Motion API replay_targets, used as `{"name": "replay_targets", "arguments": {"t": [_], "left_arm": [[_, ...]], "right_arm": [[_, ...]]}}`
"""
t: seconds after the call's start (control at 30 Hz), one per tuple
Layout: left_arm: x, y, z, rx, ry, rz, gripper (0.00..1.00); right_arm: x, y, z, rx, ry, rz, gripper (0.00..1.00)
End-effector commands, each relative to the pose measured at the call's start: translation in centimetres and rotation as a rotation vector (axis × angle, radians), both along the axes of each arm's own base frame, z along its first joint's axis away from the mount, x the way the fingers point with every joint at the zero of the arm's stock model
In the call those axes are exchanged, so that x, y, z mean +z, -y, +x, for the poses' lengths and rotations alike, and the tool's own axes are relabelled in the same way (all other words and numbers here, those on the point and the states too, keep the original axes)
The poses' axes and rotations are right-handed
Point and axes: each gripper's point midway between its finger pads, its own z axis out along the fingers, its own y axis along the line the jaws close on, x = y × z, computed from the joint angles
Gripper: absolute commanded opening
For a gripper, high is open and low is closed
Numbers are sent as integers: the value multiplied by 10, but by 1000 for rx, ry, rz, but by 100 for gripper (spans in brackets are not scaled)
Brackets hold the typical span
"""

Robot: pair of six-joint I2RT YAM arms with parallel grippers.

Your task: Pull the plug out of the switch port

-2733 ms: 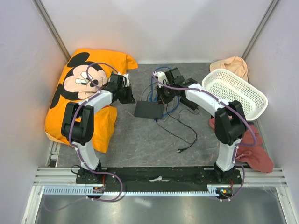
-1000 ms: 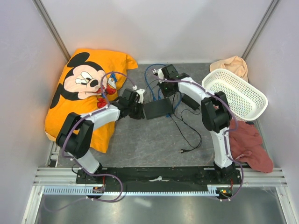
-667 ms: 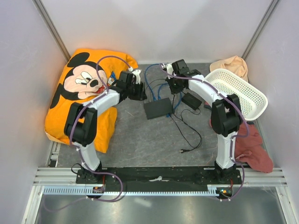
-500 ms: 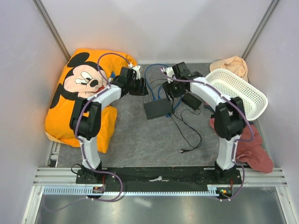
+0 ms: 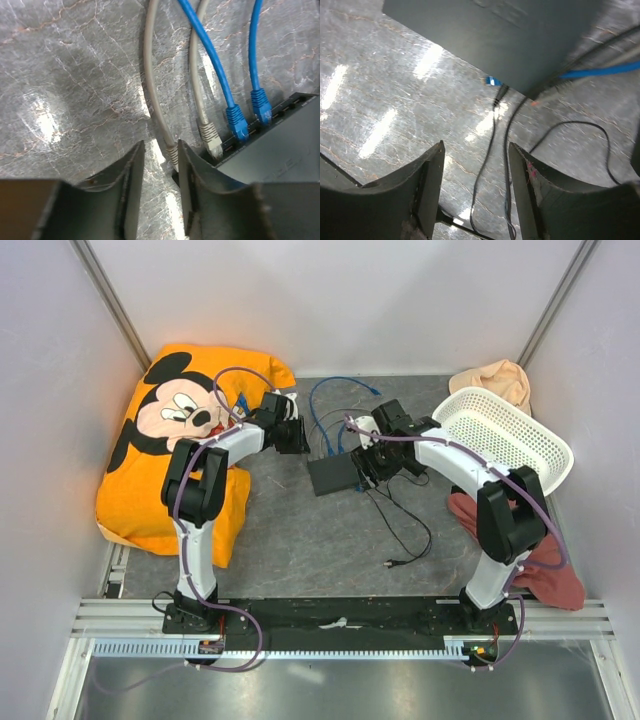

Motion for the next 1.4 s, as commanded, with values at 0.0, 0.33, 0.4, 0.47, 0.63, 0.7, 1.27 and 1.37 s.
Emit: {"name": "replay_targets", "arguments": {"t": [0.0,0.33,0.4,0.47,0.63,0.7,1.27,1.37], "left_arm": [[-4,8,8,-6,16,-17,32],[-22,15,1,-22,-12,4,27],[-25,16,-1,-46,-5,22,21],[-28,12,-3,-36,-6,62,2],[-38,1,-34,-22,-83,80,2],[-40,0,-53,-26,-124,52,2],[-2,17,-131,-147,-69,12,2],[8,15,-133,-170,-39,18,19]], "right_arm": [[-7,-19,-4,51,-15,34,60],[-49,-7,4,4,-46,-83,59],[-52,-4,16,-8,-17,-120,59],[-56,4,28,-27,19,-181,57],[-62,1,61,-10,75,-239,55],[-58,-4,83,-14,124,-252,55],[-56,-7,128,19,159,-260,62],[-48,-4,126,20,166,-258,68]]}}
